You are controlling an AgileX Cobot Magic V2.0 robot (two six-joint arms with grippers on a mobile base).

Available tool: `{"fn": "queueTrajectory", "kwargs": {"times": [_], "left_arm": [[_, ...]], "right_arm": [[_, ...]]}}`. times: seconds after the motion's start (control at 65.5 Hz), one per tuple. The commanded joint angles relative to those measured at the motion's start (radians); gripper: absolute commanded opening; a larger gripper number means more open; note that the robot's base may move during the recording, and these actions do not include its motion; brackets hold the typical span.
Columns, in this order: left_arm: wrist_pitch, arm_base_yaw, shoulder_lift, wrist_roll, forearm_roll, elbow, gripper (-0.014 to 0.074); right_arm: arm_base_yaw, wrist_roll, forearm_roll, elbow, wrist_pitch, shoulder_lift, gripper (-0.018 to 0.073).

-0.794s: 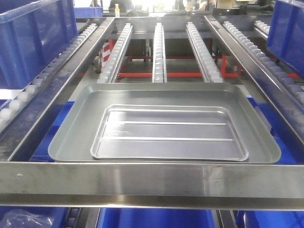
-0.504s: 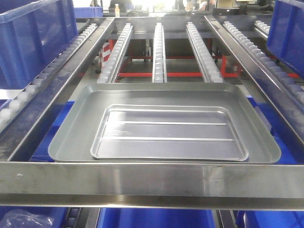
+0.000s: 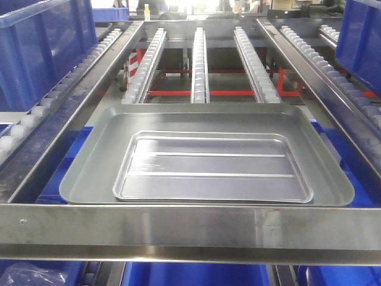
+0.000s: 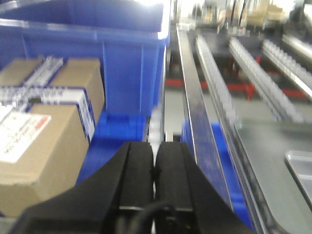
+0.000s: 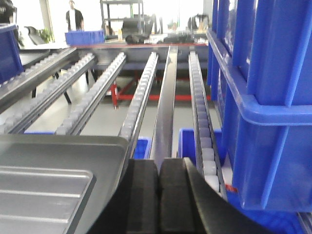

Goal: Grab silver tray and place in blue box

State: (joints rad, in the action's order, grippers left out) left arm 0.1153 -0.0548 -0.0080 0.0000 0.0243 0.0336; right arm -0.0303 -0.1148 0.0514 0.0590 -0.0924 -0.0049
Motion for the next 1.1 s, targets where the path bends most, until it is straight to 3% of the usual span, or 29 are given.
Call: {"fn": "queueTrajectory", "kwargs": {"times": [0.0, 0.107, 0.336, 0.489, 0.55, 0.657, 0.733, 0.779, 0.81, 0.871, 0.947, 0.993, 1.024, 1.085], "left_arm": [[0.071, -0.007, 0.062, -0.006, 0.001, 0.156, -0.0011], [0.258, -0.007, 0.23, 0.0, 0.001, 0.327, -0.0011], [0.642, -0.007, 0.699, 0.0, 0.025, 0.634, -0.0011], [0.637, -0.007, 0.927, 0.0, 0.093, 0.734, -0.0011], [0.589, -0.007, 1.026, 0.0, 0.185, 0.75, -0.0011], [0.538, -0.009, 1.156, 0.005, 0.273, 0.782, -0.001], [0.559, -0.069, 1.221, 0.0, 0.28, 0.826, -0.001], [0.53, -0.145, 1.247, 0.0, 0.276, 0.842, -0.0006], [0.513, -0.189, 1.262, -0.025, 0.262, 0.855, -0.0006], [0.498, -0.288, 1.306, -0.184, 0.156, 0.886, -0.0006], [0.523, -0.409, 1.385, -0.473, -0.088, 0.93, -0.0006], [0.549, -0.46, 1.427, -0.599, -0.217, 0.966, -0.0006], [0.562, -0.487, 1.453, -0.655, -0.253, 0.989, -0.0006], [0.567, -0.527, 1.506, -0.662, -0.235, 1.046, -0.0006]], "right_arm": [[-0.011, 0.012, 0.015, 0.14, -0.102, 0.074, 0.0057], [-0.025, 0.012, 0.008, 0.275, -0.279, 0.236, 0.0057], [-0.034, 0.012, -0.029, 0.46, -0.459, 0.668, 0.0057], [-0.034, 0.011, -0.064, 0.506, -0.484, 0.862, 0.0057], [-0.034, 0.011, -0.105, 0.507, -0.491, 0.925, 0.0057], [-0.034, 0.011, -0.155, 0.541, -0.464, 1.012, 0.0057], [-0.052, -0.006, -0.194, 0.605, -0.522, 1.082, 0.006], [-0.079, -0.042, -0.186, 0.639, -0.523, 1.128, 0.0062], [-0.104, -0.073, -0.172, 0.658, -0.516, 1.155, 0.0062], [-0.164, -0.172, -0.102, 0.702, -0.495, 1.213, 0.0062], [-0.241, -0.334, 0.035, 0.767, -0.48, 1.293, 0.0062], [-0.285, -0.394, 0.091, 0.803, -0.482, 1.335, 0.0062], [-0.304, -0.425, 0.109, 0.828, -0.488, 1.369, 0.0062], [-0.333, -0.429, 0.106, 0.882, -0.505, 1.423, 0.0062]]}}
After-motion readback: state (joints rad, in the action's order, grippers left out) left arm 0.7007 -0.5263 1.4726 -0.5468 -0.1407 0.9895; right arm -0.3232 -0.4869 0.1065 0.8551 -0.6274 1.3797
